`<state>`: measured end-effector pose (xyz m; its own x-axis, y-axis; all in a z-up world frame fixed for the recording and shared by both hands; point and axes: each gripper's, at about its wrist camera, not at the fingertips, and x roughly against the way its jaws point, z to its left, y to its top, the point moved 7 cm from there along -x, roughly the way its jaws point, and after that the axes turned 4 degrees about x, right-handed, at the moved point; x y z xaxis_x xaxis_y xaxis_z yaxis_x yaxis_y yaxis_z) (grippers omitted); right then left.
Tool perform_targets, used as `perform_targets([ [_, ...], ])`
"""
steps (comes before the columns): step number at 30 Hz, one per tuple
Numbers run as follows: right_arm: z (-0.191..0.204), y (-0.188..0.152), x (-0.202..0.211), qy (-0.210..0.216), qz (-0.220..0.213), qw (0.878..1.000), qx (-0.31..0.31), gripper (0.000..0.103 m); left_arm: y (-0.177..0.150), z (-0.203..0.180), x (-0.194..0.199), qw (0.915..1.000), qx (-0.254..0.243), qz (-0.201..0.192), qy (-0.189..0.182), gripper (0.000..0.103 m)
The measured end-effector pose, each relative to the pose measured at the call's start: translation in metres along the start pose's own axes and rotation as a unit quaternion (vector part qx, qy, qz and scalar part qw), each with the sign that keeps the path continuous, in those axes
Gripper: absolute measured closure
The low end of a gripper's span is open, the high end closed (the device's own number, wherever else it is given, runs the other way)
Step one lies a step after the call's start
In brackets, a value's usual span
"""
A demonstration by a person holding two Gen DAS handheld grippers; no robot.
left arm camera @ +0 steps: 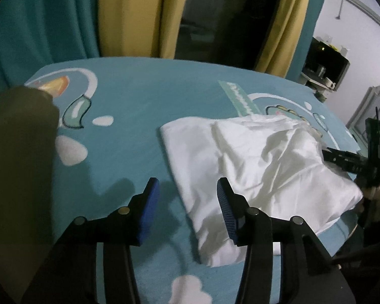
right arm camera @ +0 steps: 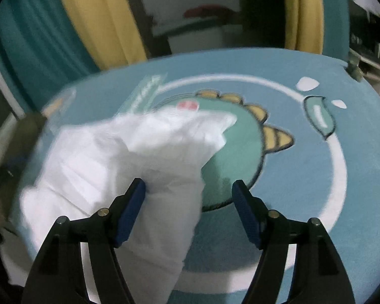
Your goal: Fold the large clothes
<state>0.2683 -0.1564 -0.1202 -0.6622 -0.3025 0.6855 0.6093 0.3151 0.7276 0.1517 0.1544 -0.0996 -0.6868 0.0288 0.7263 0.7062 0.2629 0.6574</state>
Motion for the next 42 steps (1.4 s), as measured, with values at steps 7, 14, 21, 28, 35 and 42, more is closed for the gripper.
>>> perform_targets([
  [7,0.005,-0.001,0.008,-0.035,-0.009,0.999,0.034,0.032,-0.004,0.015,-0.013,0.9986,0.043,0.019,-0.025,0.044],
  [14,-0.014,0.006,0.049,-0.001,-0.057,0.998,-0.022,0.032,-0.009,0.014,-0.027,0.9959,0.060,0.043,-0.052,0.035],
  [21,0.007,-0.015,0.049,0.056,-0.028,0.998,-0.009,0.032,-0.011,-0.002,-0.043,0.9893,0.080,0.062,-0.106,0.025],
  [28,0.010,-0.030,0.023,0.053,-0.009,0.998,-0.017,0.032,-0.008,-0.053,-0.063,0.9745,0.071,0.086,-0.195,0.023],
  [35,0.018,-0.028,0.016,0.037,-0.009,0.999,0.002,0.032,-0.013,-0.114,-0.075,0.9615,0.041,0.112,-0.248,0.023],
  [42,0.008,-0.026,0.034,0.054,-0.013,0.998,-0.009,0.031,-0.003,-0.115,-0.065,0.9604,0.050,0.111,-0.250,0.023],
])
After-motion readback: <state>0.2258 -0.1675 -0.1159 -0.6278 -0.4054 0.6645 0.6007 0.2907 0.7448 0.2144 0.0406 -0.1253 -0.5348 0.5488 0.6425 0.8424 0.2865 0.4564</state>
